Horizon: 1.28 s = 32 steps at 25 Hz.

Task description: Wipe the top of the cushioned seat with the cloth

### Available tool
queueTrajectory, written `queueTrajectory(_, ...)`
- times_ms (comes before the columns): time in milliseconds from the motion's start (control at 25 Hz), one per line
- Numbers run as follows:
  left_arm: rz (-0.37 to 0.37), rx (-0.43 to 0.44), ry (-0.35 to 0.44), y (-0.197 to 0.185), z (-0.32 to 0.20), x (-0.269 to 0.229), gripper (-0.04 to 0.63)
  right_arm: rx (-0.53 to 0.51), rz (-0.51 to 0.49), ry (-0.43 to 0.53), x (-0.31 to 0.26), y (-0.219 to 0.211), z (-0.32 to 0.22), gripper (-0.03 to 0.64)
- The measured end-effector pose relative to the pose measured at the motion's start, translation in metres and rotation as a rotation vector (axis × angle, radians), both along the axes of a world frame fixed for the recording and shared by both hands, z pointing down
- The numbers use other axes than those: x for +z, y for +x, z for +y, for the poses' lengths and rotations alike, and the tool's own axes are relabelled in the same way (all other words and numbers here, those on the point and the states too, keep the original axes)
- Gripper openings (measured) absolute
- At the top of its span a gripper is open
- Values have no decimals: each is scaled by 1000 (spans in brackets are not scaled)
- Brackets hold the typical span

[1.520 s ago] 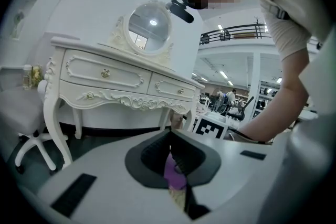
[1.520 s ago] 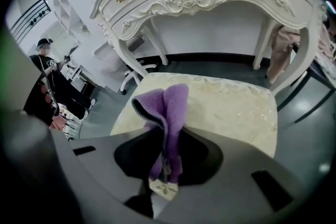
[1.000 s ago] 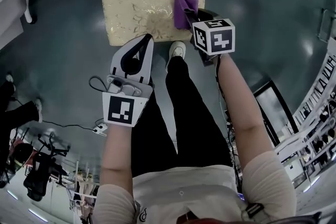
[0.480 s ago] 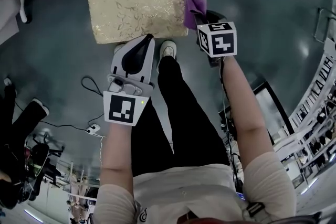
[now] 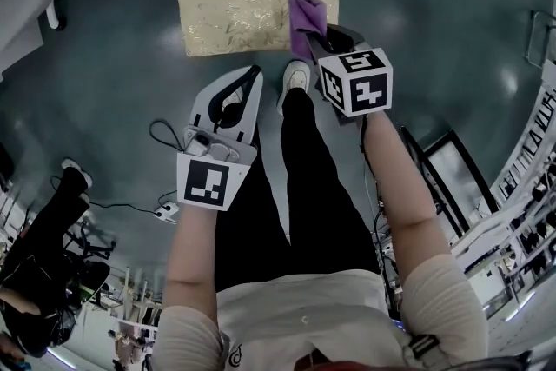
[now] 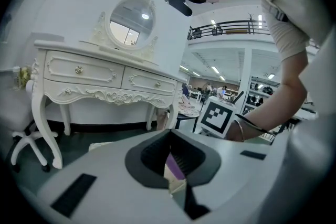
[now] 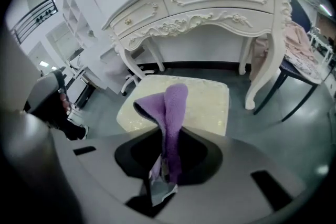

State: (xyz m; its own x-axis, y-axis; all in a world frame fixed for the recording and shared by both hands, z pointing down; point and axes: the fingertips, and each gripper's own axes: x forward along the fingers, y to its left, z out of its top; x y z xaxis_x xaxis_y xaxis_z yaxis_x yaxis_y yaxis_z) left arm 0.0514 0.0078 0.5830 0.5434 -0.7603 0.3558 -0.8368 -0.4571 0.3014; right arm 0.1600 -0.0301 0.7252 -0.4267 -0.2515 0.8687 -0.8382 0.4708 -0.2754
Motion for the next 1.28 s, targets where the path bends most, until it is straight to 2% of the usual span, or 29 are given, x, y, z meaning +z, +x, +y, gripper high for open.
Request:
queueTrajectory(400, -34, -15, -12, -99, 21, 16, 14, -126, -63, -67, 28, -152, 59, 84)
queueTrajectory(600, -47, -10, -29, -137, 30, 27, 14, -138, -78, -73, 39, -203, 64, 84)
queueTrajectory(920, -33, -53, -33, -176, 31, 35, 14, -117, -62, -66, 55, -228, 62, 84)
queueTrajectory(1080, -22, -39, -29, -172, 29, 36, 14, -132, -52, -37, 57, -222, 61, 83)
queueTrajectory(1280, -32, -33, -15, -154, 21, 33, 14, -109, -62, -47, 58, -203, 54, 83)
